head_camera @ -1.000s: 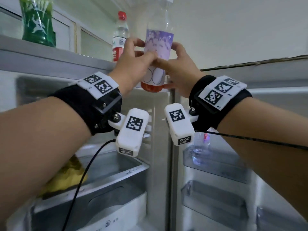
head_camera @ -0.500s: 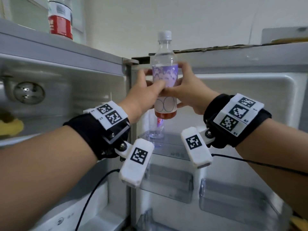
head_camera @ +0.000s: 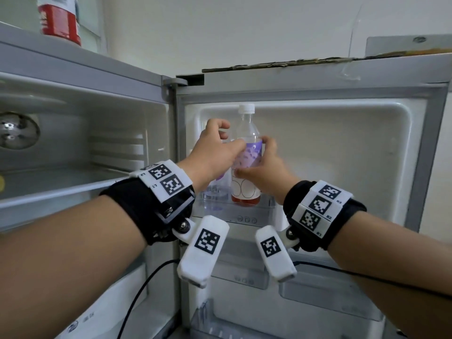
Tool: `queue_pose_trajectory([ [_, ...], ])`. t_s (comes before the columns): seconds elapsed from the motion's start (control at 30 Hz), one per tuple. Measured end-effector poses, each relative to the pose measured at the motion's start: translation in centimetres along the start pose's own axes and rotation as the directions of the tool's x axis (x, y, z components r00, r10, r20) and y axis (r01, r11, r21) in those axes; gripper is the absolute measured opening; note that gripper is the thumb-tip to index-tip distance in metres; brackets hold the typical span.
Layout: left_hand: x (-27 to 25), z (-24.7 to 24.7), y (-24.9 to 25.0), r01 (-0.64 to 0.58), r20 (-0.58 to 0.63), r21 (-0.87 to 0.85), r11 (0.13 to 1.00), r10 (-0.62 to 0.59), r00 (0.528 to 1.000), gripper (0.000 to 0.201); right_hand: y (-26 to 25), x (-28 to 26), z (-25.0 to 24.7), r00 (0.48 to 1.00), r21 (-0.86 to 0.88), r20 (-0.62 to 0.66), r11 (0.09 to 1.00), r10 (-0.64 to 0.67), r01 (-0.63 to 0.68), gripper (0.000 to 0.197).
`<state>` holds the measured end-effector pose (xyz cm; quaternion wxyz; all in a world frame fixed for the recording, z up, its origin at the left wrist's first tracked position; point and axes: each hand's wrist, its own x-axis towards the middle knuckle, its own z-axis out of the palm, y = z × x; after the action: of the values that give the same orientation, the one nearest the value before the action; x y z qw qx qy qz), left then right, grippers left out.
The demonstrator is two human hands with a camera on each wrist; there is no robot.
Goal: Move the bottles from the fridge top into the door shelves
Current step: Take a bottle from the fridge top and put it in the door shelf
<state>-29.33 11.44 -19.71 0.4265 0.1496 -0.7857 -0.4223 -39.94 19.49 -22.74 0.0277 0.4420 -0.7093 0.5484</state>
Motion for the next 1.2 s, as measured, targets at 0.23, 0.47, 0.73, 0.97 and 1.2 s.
queue_pose_trajectory([
  [0.23, -0.5, -0.7, -0.5, 0.011, 0.022, 0.057, 0.998, -0.012, 1.000, 0.041, 1.3, 0.0, 1.0, 0.997, -0.043, 0.001, 0.996, 0.079, -0.079, 0.084],
  [0.47, -0.4, -1.4, -1.4, 0.014, 0.005, 0.055, 0.998, -0.014, 1.000, 0.041, 1.6, -0.1, 1.7, 0.996, 0.011, -0.063, 0.998, 0.067, -0.067, 0.095],
  [0.73, 0.2, -3.1, -0.8, 0.005, -0.031, 0.054, 0.999, -0.003, 1.000, 0.041, -4.9, -0.4, 1.3, 0.925, -0.066, -0.258, 0.961, -0.278, 0.270, 0.067],
  [0.97, 1.0, -8.2, 1.2, -0.043, -0.132, 0.096, 0.994, 0.056, 0.990, 0.038, -9.9, 1.1, 3.6, 0.952, 0.108, -0.146, 0.952, -0.268, 0.285, 0.057],
  [1.2, 2.2, -16.3, 4.2, -0.055, -0.255, 0.235, 0.970, 0.116, 0.960, 0.044, -16.8, 4.0, 6.8, 0.971, 0.373, -0.053, 0.897, -0.235, 0.237, 0.060],
])
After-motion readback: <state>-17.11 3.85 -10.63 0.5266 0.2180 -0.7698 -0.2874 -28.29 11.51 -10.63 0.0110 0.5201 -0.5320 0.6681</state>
